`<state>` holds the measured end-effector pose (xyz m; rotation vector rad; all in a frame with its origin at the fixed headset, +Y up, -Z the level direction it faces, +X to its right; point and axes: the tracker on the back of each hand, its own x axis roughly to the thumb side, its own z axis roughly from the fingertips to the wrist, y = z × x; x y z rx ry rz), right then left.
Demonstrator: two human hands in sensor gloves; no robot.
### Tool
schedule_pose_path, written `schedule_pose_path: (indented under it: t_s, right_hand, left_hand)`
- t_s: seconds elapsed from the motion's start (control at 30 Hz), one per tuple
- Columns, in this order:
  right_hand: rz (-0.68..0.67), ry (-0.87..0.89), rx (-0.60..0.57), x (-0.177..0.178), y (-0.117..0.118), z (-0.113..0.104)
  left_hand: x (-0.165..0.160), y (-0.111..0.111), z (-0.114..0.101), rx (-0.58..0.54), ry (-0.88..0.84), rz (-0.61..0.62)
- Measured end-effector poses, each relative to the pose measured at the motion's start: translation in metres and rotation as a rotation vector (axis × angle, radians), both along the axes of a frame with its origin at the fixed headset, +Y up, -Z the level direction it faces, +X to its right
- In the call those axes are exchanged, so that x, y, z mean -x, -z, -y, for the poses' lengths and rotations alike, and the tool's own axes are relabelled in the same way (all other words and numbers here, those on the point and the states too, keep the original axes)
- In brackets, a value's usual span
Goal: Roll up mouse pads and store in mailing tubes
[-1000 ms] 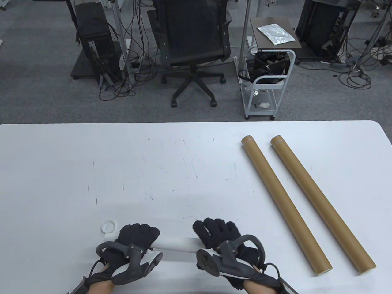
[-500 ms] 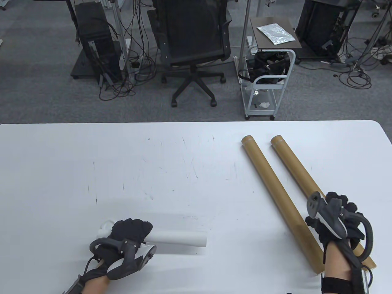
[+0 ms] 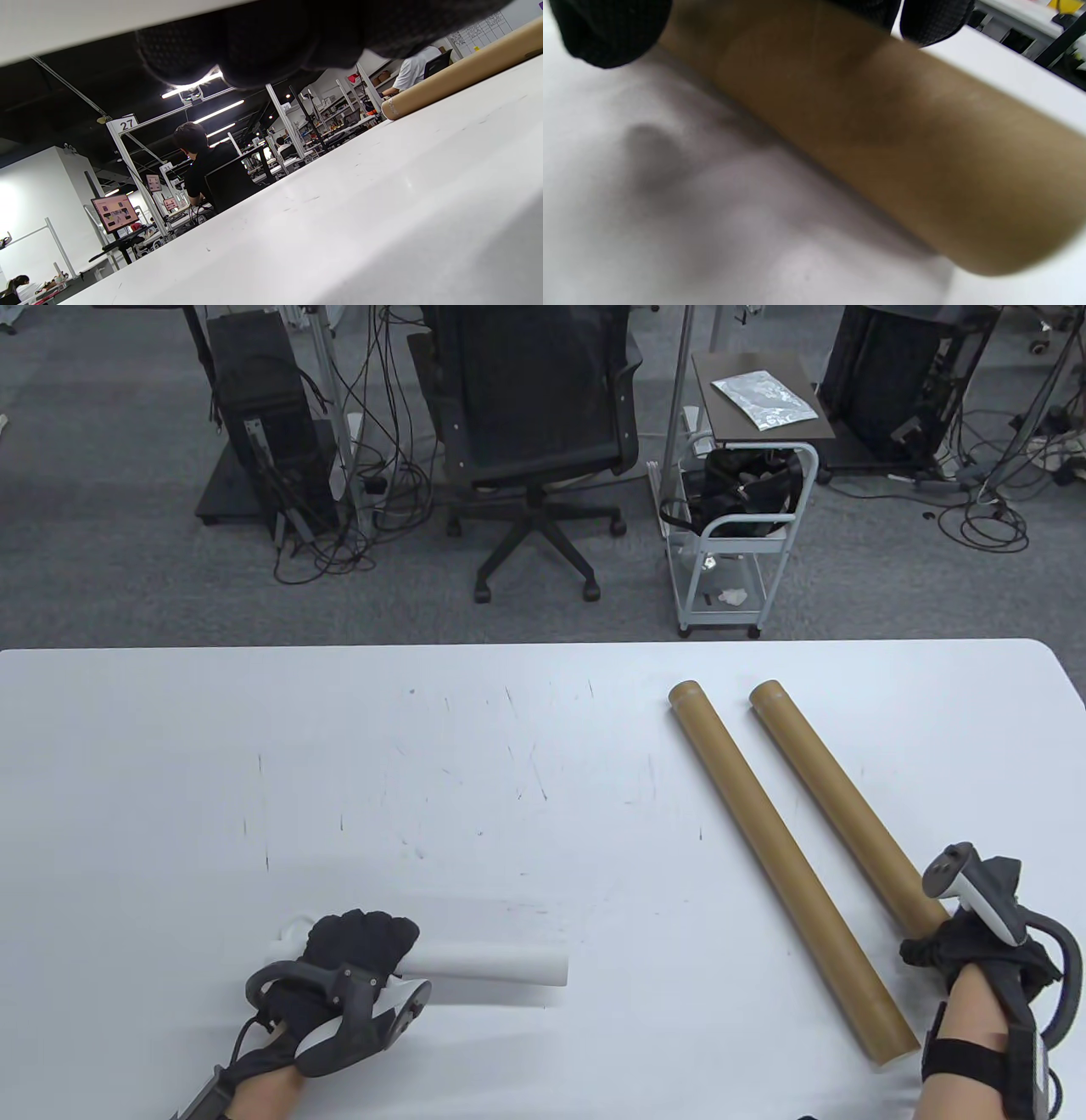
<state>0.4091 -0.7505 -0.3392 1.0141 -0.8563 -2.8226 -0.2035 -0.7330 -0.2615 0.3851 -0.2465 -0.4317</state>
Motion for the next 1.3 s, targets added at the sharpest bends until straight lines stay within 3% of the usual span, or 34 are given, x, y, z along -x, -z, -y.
schedule_pose_path:
  t_s: [0.13,0.23,0.4,0.6,0.7,0.83,0.93,1.03,1.17,1.3]
  right_hand:
    - [0.009,0.011,-0.06,-0.009,0.014,0.003]
    - [0.052,0.09,-0.038,-0.011,0.026,0.001]
    - [-0.048,-0.007,-0.03,0.003,0.048,0.002]
    - [-0.051,-0.056,-0.116,0.004,0.045,-0.005]
    - [-0.083,-0.179,-0.29,0.006,0.035,-0.018]
    - [-0.011,-0.277,-0.353,-0.001,0.013,-0.051]
    - [-0.015,-0.327,-0.501,0.003,-0.007,-0.079]
    - [-0.085,-0.308,-0.654,0.021,-0.023,-0.107]
    - [-0.329,-0.326,-0.87,0.076,-0.052,-0.14]
    - [-0.532,-0.428,-1.028,0.132,-0.076,-0.136]
  left_hand:
    - [0.001,0.001,0.0,0.005,-0.006,-0.021]
    - [0.005,0.005,0.002,0.014,-0.001,-0.05]
    - [0.009,0.007,0.002,0.013,0.002,-0.072]
    - [0.013,0.008,-0.001,-0.024,0.025,-0.092]
    - [0.017,0.009,-0.002,-0.029,0.009,-0.107]
    - [0.017,0.011,-0.005,-0.037,0.008,-0.124]
    - [0.016,0.011,-0.007,-0.036,-0.007,-0.117]
    - [0.018,0.01,-0.005,-0.029,-0.001,-0.111]
    - [0.031,0.012,-0.006,-0.027,-0.002,-0.151]
    - [0.048,0.017,-0.007,-0.007,-0.061,-0.216]
